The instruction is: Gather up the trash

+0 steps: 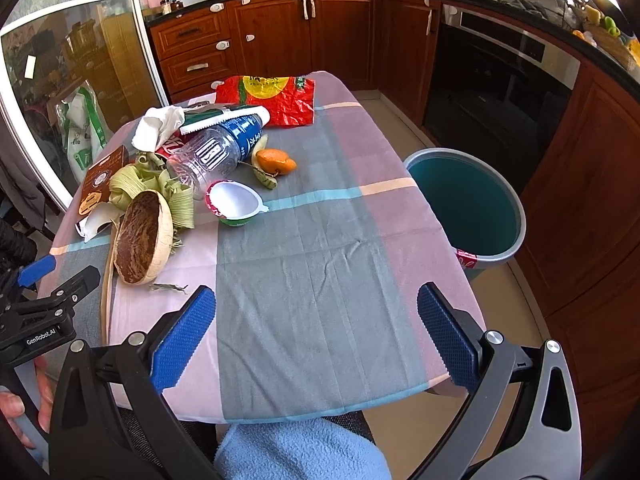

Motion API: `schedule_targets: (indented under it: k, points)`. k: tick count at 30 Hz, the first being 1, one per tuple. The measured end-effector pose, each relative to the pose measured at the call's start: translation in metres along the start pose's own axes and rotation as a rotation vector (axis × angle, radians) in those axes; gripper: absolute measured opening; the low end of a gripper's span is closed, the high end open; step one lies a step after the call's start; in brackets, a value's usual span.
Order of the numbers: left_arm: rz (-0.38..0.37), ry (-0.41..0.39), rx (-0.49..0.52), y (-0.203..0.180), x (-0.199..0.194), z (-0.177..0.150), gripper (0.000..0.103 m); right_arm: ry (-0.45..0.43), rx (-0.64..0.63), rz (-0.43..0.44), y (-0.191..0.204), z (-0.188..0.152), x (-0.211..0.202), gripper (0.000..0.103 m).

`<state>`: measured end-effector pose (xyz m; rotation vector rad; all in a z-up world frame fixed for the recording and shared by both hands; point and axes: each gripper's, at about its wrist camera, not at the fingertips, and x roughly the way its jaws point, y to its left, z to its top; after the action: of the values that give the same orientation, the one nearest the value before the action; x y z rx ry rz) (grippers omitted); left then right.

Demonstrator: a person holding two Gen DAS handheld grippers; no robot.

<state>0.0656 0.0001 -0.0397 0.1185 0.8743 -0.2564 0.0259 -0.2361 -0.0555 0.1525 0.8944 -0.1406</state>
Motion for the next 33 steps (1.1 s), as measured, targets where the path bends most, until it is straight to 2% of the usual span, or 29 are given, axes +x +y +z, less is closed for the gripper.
schedule_targets:
  k: [1,5,7,9,12,16,18,20,24,28,33]
  points:
    - [-0.010,-0.005,0.018,-0.005,0.003,0.004,0.099,-0.006,-0.005,-0.010,-0.001,0.003,0.003,0.097]
    - [-0.028,-0.014,0.080,-0.009,0.018,0.022,0.088,-0.012,0.003,-0.004,-0.007,0.018,0.015,0.094]
    - [-0.036,0.001,0.085,0.000,0.028,0.031,0.081,-0.007,0.000,0.002,-0.007,0.028,0.024,0.086]
    - [-0.037,0.021,0.091,0.009,0.038,0.037,0.071,0.012,-0.003,0.026,-0.004,0.039,0.036,0.072]
    - [-0.053,0.051,0.113,0.018,0.049,0.041,0.058,0.043,0.007,0.059,0.003,0.052,0.054,0.063]
    - [-0.098,0.076,0.080,0.033,0.055,0.042,0.057,0.063,-0.025,0.104,0.021,0.062,0.071,0.052]
    - [-0.101,0.092,0.047,0.043,0.055,0.041,0.057,0.089,-0.029,0.133,0.028,0.068,0.083,0.041]
    - [-0.103,0.110,0.004,0.052,0.055,0.037,0.057,0.098,-0.032,0.141,0.033,0.072,0.092,0.040]
    - [-0.115,0.141,-0.014,0.052,0.057,0.027,0.057,0.124,-0.053,0.143,0.044,0.078,0.116,0.039]
    - [-0.122,0.176,0.003,0.043,0.062,0.017,0.058,0.184,-0.069,0.173,0.053,0.071,0.131,0.035]
    - [-0.117,0.151,0.041,0.036,0.065,0.030,0.058,0.193,-0.105,0.197,0.063,0.064,0.128,0.035]
